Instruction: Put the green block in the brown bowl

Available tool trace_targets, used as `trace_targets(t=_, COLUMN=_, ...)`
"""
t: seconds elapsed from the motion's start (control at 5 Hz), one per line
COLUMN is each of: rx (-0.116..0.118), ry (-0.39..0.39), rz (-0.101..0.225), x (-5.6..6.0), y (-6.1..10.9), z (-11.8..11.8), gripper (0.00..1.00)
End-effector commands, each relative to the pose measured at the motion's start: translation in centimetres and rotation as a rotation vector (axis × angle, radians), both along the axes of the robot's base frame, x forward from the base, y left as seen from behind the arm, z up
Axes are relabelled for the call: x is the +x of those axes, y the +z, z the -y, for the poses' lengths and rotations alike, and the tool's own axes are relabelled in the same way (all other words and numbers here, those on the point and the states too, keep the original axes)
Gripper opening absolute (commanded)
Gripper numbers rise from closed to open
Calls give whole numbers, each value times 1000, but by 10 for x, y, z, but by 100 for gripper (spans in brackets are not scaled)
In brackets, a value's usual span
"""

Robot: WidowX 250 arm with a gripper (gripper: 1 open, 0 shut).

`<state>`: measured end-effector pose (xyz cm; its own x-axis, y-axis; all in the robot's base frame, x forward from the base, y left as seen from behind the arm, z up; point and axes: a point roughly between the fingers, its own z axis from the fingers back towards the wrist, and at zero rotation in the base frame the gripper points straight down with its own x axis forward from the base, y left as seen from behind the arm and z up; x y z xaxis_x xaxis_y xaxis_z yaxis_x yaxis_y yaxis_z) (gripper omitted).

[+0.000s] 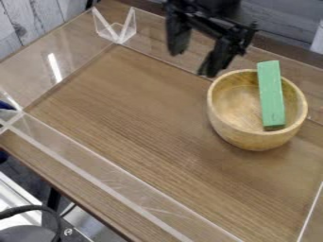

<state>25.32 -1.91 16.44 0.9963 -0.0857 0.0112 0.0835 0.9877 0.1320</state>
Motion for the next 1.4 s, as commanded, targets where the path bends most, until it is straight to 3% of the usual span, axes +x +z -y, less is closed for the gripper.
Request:
trace_targets(t=0.0, rx=28, ry=125, rz=46, x=-21, y=5, z=-21, gripper=100)
trace_targets(t=0.2, rx=24, ry=215, rz=41, x=-27, y=-11, z=-54, gripper=100)
trace_targets(t=0.4, rx=6, ry=284, rz=22, x=-16, y=-28, z=-83, gripper=100)
trace_targets(t=0.6, rx=-38, ry=308, rz=67, x=-4, y=-42, z=-103, gripper=100)
trace_targets(t=0.8, rx=-61, ry=313, rz=115, x=9, y=-47, z=-110, gripper=100)
trace_targets(t=1.2, rx=-68, ry=269, rz=186, x=23, y=-35, z=-72, gripper=100)
